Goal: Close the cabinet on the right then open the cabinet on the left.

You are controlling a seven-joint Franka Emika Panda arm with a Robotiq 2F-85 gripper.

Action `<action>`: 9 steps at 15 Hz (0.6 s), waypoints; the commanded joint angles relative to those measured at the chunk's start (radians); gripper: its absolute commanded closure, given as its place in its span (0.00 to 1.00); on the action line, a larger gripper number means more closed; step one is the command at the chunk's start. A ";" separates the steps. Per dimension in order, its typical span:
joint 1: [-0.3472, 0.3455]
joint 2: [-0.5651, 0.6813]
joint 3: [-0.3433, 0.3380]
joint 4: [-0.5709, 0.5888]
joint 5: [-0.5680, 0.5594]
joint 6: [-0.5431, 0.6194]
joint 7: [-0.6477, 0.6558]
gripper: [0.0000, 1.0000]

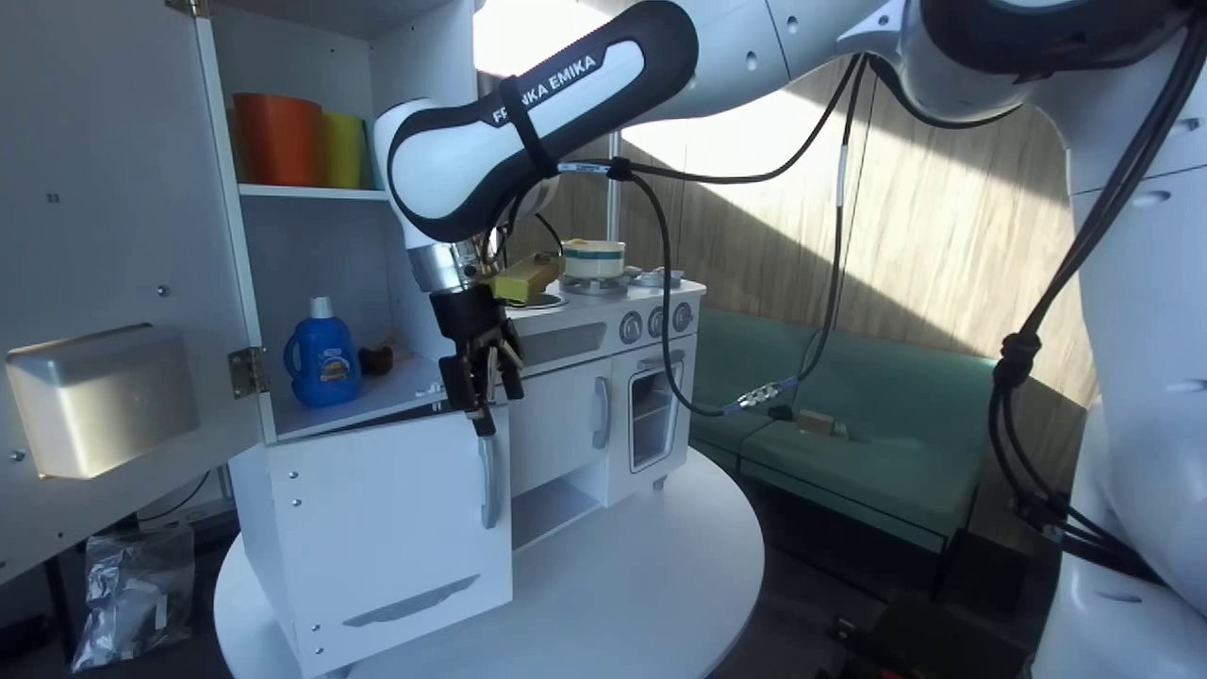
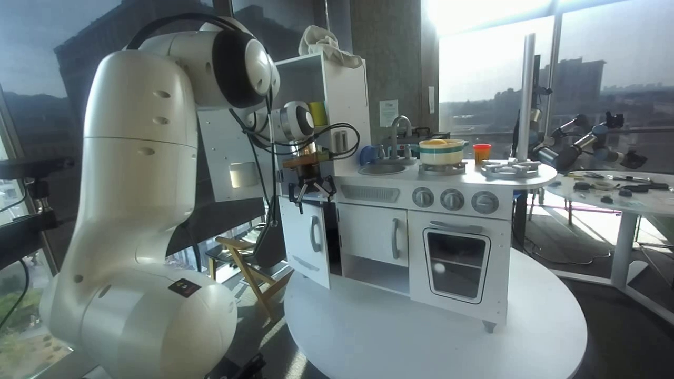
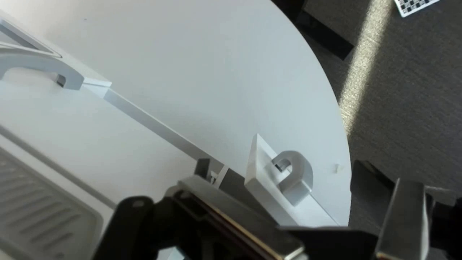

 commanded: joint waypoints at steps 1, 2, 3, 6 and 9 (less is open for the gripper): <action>0.002 -0.004 -0.007 -0.015 -0.040 0.109 -0.014 0.00; -0.001 -0.002 -0.004 -0.016 -0.030 0.110 -0.028 0.00; -0.002 0.002 0.000 -0.014 -0.012 0.109 -0.034 0.00; -0.018 -0.032 0.033 -0.055 0.086 0.203 -0.156 0.00; -0.021 -0.056 0.063 -0.072 0.174 0.266 -0.271 0.00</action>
